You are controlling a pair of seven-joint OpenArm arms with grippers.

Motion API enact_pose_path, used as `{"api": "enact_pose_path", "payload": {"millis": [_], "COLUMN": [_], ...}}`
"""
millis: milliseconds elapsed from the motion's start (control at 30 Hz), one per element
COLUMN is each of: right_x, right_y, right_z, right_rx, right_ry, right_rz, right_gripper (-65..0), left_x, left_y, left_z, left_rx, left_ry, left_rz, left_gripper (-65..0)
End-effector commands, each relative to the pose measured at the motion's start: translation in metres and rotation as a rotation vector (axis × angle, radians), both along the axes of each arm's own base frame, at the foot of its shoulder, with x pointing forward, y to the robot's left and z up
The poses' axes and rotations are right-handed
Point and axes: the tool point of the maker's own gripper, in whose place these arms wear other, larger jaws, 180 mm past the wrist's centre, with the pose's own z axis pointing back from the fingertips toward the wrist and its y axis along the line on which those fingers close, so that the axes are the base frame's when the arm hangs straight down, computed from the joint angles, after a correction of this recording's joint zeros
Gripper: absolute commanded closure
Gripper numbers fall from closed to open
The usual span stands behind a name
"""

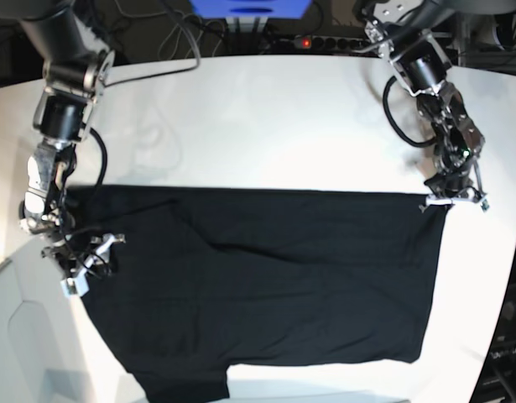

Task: Fold the T-shirt properly
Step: 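Adjust the right gripper's grip on the shirt edge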

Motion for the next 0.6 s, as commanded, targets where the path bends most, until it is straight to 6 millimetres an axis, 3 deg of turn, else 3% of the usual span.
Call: {"api": "enact_pose_path", "payload": {"millis": [0,200,433,567], "right_x": [0.02,0.038,0.042,0.04], "right_y": [0.001,-0.012,-0.035,-0.035], "right_z": [0.024,0.005,0.002,-0.002], "right_rx": [0.016,0.046,0.023,0.024], "right_ry": [-0.075,-0.05,-0.081,-0.073], "right_rz": [0.009,-0.026,-0.115,-0.119], "right_gripper": [-29.1,-29.0,-29.1,-28.9], "left_x": [-0.007,-0.009,-0.009,-0.009], "left_y": [0.001,0.001,0.001,0.001], "left_z": [-0.006,-0.008,-0.008,-0.008], "left_rx": [-0.007,-0.005,-0.005,-0.005], "left_ry": [0.054,0.06,0.06,0.06], "left_rz": [-0.003,-0.004,-0.004,-0.004], "left_gripper": [-1.3,-1.3,-1.3,-1.3]}}
